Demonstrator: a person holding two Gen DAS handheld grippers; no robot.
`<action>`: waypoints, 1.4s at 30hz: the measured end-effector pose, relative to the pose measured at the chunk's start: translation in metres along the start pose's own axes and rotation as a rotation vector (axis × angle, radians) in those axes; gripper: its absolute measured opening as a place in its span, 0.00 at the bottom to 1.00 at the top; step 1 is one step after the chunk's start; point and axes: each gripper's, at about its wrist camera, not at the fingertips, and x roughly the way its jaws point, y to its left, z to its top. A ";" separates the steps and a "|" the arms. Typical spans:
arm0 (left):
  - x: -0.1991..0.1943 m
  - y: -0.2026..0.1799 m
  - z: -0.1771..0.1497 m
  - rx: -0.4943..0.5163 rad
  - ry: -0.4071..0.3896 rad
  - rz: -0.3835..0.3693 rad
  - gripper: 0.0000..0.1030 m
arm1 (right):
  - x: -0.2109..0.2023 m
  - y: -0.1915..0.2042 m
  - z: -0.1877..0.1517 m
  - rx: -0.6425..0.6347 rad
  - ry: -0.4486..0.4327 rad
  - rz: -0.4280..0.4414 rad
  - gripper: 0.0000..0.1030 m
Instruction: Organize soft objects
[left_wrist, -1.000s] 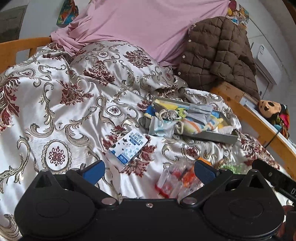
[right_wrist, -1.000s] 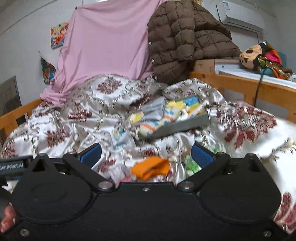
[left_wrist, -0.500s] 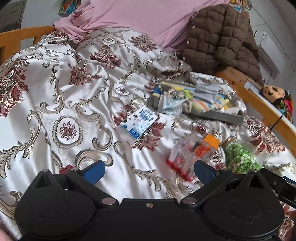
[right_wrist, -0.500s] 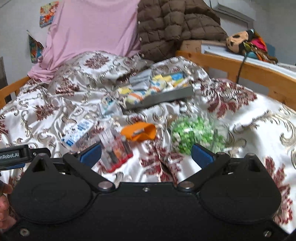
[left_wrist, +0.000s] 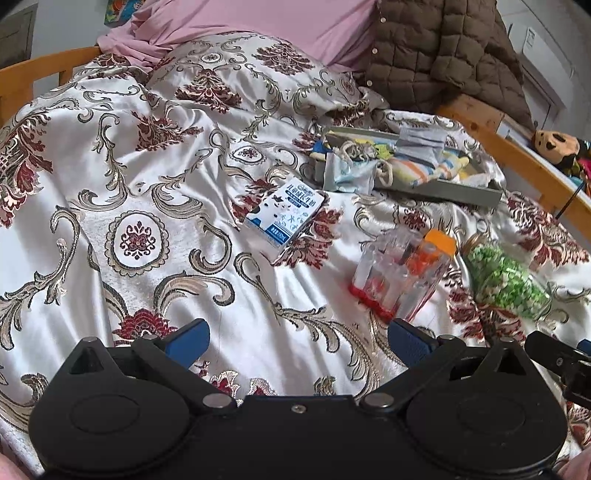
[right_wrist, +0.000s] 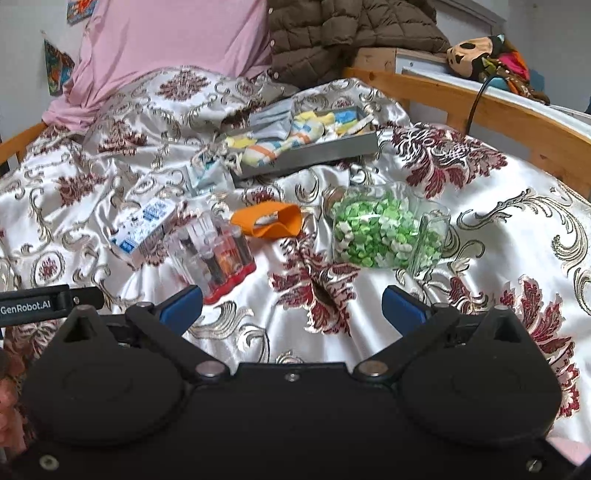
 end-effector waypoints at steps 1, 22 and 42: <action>0.001 -0.001 -0.001 0.007 0.002 0.003 0.99 | 0.002 0.000 0.000 -0.008 0.009 0.000 0.99; 0.012 -0.006 -0.006 0.081 0.027 0.075 0.99 | 0.029 0.005 0.002 -0.043 0.073 0.068 0.99; 0.031 -0.003 0.037 0.129 -0.042 0.104 0.99 | 0.093 -0.022 0.040 0.152 0.063 0.329 1.00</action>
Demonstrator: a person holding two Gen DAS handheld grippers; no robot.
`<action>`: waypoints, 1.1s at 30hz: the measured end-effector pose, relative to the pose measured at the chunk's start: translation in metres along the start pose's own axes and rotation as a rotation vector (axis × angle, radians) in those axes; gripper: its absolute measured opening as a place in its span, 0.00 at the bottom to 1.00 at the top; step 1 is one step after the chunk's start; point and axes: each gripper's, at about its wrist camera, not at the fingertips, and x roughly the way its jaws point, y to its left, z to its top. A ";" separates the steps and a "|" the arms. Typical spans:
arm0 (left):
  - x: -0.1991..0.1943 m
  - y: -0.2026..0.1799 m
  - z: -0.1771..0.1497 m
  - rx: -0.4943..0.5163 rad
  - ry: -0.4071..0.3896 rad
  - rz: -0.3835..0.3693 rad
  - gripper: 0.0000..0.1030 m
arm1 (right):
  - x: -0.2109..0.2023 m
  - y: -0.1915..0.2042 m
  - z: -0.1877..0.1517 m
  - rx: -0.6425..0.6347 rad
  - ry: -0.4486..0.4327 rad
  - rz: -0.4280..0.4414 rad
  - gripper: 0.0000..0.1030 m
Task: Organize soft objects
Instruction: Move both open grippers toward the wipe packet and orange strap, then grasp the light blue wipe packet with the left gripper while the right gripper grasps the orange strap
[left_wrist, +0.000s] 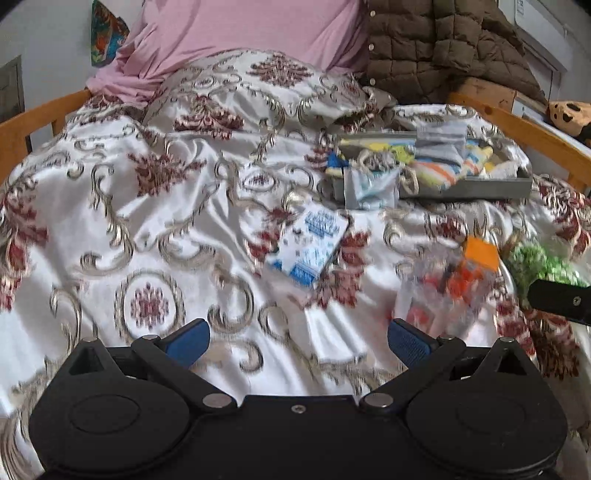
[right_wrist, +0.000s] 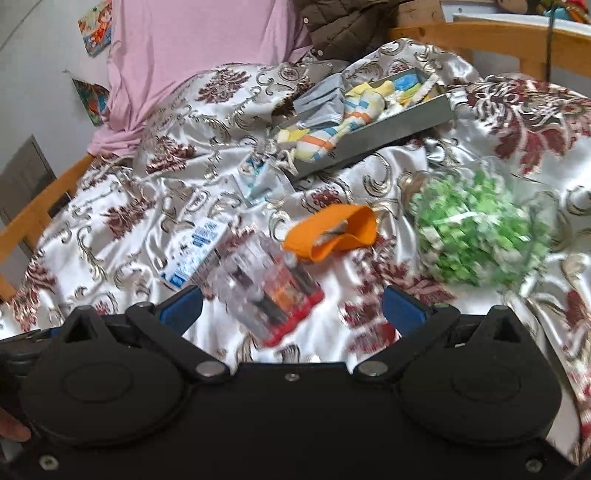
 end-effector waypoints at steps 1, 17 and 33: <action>0.001 0.001 0.005 -0.001 -0.004 -0.007 0.99 | 0.005 -0.002 0.004 0.001 0.000 0.010 1.00; 0.100 -0.028 0.118 0.170 -0.061 -0.187 0.99 | 0.081 -0.037 0.042 0.132 0.045 0.037 0.99; 0.227 -0.061 0.156 0.344 0.087 -0.365 0.97 | 0.146 -0.037 0.045 0.228 0.111 0.043 0.99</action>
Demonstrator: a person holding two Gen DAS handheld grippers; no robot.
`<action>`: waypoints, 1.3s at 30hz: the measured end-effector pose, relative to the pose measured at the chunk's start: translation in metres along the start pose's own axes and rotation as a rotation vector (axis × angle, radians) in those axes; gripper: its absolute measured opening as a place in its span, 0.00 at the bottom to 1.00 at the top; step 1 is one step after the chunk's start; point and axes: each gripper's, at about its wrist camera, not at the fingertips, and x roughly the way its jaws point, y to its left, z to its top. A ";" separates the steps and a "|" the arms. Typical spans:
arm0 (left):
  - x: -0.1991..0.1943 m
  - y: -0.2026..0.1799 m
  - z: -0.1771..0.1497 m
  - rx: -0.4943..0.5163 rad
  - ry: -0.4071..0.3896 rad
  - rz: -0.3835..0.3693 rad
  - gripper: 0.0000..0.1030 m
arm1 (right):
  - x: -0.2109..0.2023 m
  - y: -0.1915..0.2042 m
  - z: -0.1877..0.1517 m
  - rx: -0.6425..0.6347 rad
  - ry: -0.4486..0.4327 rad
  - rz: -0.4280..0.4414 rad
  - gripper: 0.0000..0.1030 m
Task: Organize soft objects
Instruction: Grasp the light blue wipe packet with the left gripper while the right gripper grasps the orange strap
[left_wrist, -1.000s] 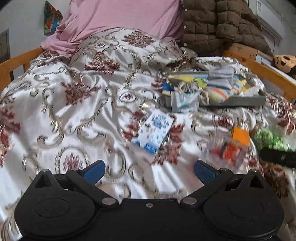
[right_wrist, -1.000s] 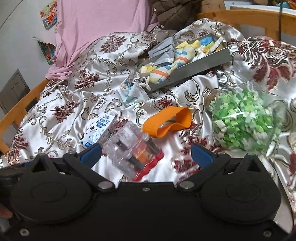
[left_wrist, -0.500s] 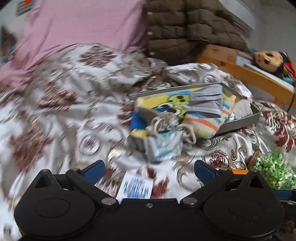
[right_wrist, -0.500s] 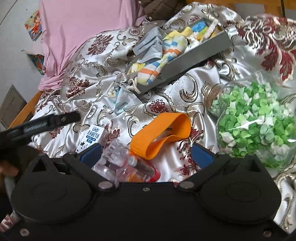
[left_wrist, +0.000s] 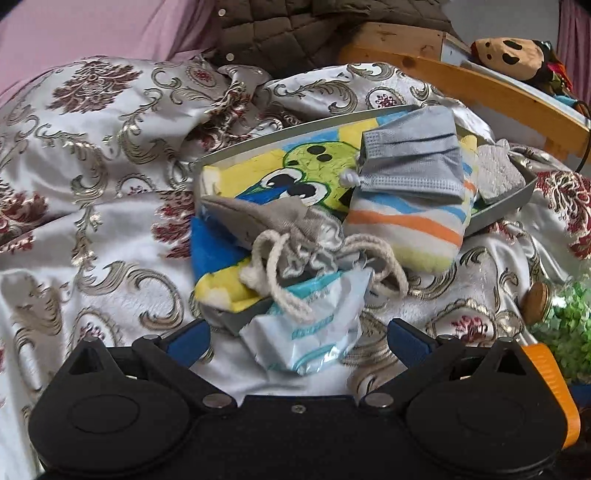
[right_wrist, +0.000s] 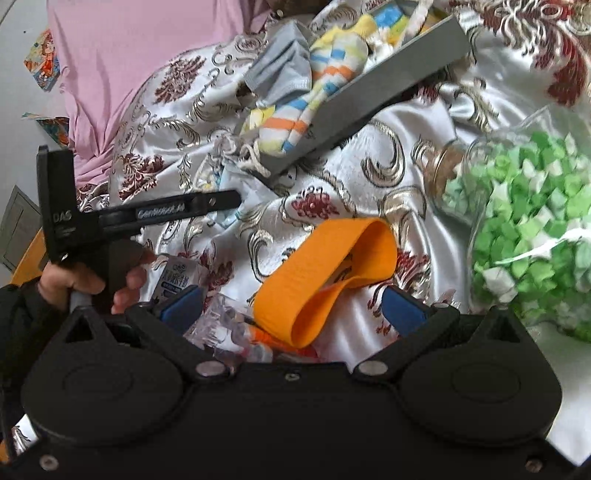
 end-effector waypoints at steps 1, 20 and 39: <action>0.002 0.000 0.001 -0.007 0.001 -0.013 0.96 | 0.002 0.001 0.000 0.003 0.005 0.006 0.98; -0.006 -0.009 0.000 -0.030 0.063 -0.055 0.39 | 0.006 -0.015 0.003 0.145 0.016 0.096 0.74; -0.035 -0.041 0.002 0.008 0.107 -0.016 0.08 | -0.007 -0.033 -0.005 0.238 -0.017 0.110 0.14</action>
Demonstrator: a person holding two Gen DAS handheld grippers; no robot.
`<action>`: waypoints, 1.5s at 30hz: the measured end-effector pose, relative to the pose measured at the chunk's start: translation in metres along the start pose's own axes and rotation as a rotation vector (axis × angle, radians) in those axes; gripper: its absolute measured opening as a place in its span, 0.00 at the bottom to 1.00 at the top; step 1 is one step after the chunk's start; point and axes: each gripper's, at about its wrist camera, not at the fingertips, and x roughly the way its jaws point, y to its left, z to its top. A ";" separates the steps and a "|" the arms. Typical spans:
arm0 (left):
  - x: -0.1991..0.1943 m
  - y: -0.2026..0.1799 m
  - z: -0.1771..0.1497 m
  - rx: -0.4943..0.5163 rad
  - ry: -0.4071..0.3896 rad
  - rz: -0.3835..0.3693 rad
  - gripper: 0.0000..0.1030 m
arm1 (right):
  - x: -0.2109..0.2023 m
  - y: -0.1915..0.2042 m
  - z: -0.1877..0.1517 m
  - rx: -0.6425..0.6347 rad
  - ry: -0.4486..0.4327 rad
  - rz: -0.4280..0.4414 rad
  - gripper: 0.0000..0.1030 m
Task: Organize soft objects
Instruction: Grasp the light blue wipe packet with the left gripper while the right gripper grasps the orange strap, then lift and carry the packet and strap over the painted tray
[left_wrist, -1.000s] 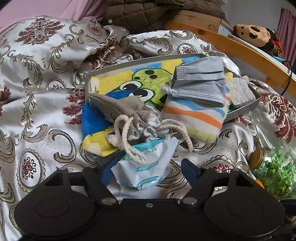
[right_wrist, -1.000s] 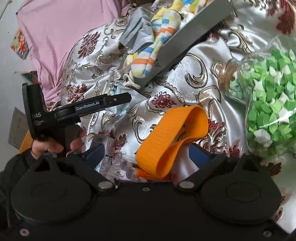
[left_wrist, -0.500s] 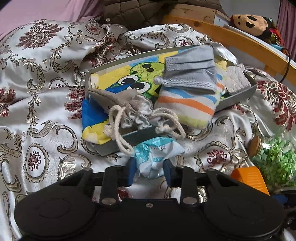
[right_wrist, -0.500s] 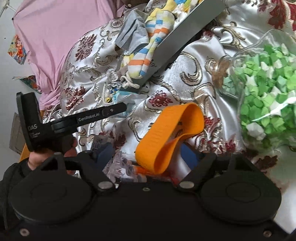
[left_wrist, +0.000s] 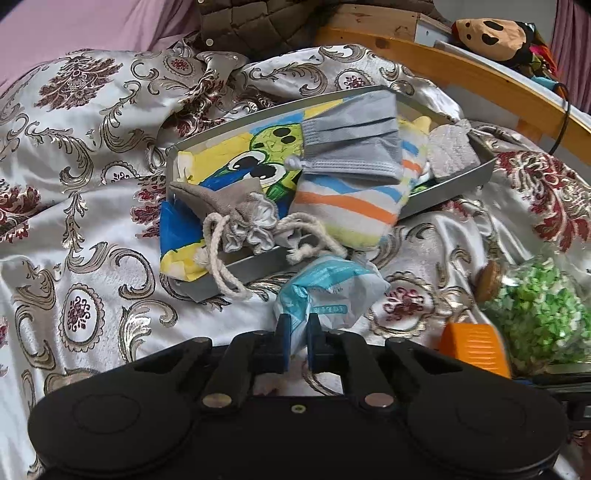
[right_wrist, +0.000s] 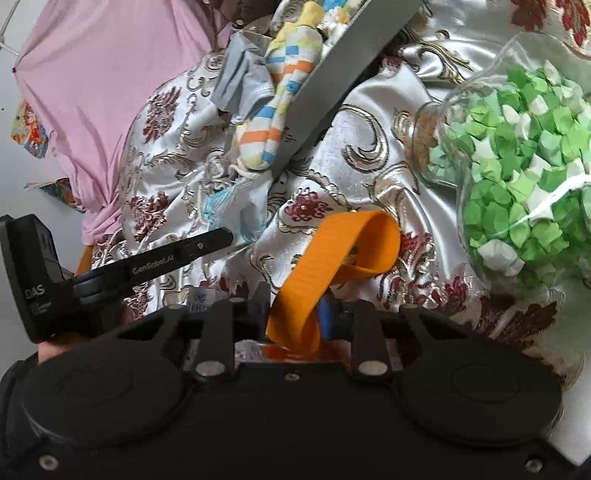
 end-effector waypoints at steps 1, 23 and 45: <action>-0.003 -0.002 0.000 0.000 0.001 -0.006 0.08 | -0.002 0.001 -0.001 -0.008 -0.005 0.005 0.12; -0.060 -0.058 0.091 -0.052 -0.301 0.067 0.08 | -0.063 0.052 0.071 -0.322 -0.391 0.020 0.06; 0.060 -0.037 0.155 -0.314 -0.201 0.181 0.15 | 0.028 0.043 0.185 -0.185 -0.334 0.042 0.21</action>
